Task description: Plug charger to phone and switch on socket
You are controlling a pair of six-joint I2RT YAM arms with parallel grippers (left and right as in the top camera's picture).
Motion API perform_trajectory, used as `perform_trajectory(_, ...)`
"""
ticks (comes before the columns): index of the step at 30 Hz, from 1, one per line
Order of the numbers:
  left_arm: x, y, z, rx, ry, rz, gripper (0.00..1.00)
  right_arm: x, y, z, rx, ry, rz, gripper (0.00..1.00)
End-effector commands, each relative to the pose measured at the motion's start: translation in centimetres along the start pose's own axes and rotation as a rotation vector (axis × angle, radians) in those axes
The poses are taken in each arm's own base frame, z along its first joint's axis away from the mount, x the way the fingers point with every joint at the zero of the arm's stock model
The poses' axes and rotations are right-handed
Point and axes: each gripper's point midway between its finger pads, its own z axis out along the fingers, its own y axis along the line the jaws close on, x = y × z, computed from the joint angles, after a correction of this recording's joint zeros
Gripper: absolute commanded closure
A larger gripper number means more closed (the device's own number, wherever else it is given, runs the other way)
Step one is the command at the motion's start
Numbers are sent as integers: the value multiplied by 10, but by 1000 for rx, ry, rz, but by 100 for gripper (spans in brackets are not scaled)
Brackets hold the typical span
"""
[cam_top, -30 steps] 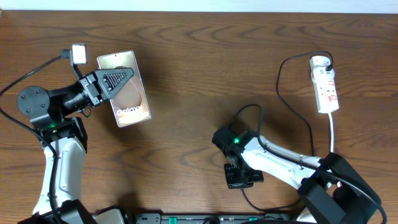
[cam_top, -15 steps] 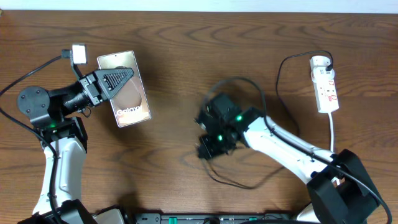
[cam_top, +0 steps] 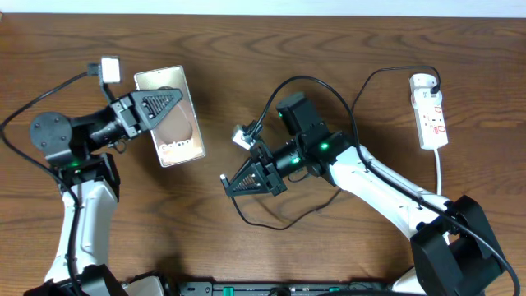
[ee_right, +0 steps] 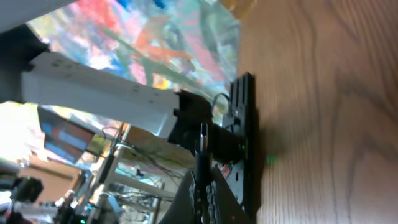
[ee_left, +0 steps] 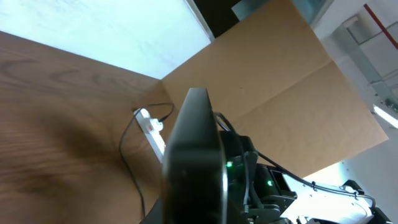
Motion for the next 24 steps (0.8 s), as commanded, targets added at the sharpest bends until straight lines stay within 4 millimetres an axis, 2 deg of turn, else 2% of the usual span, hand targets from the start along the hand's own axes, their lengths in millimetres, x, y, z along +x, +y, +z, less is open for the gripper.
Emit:
perform_trajectory(1, -5, -12, 13, 15, -40, 33, 93, -9, 14, -3, -71, -8, 10, 99)
perform_trajectory(9, -18, -19, 28, 33, -132, -36, 93, -28, 18, -4, -76, -35, -37, 99)
perform_trajectory(14, -24, -18, 28, 33, -162, -107, 93, -35, 21, -4, -79, -46, -60, 99)
perform_trajectory(24, -24, -23, 28, 45, -164, -76, 93, -51, 16, -5, -24, -95, -22, 99)
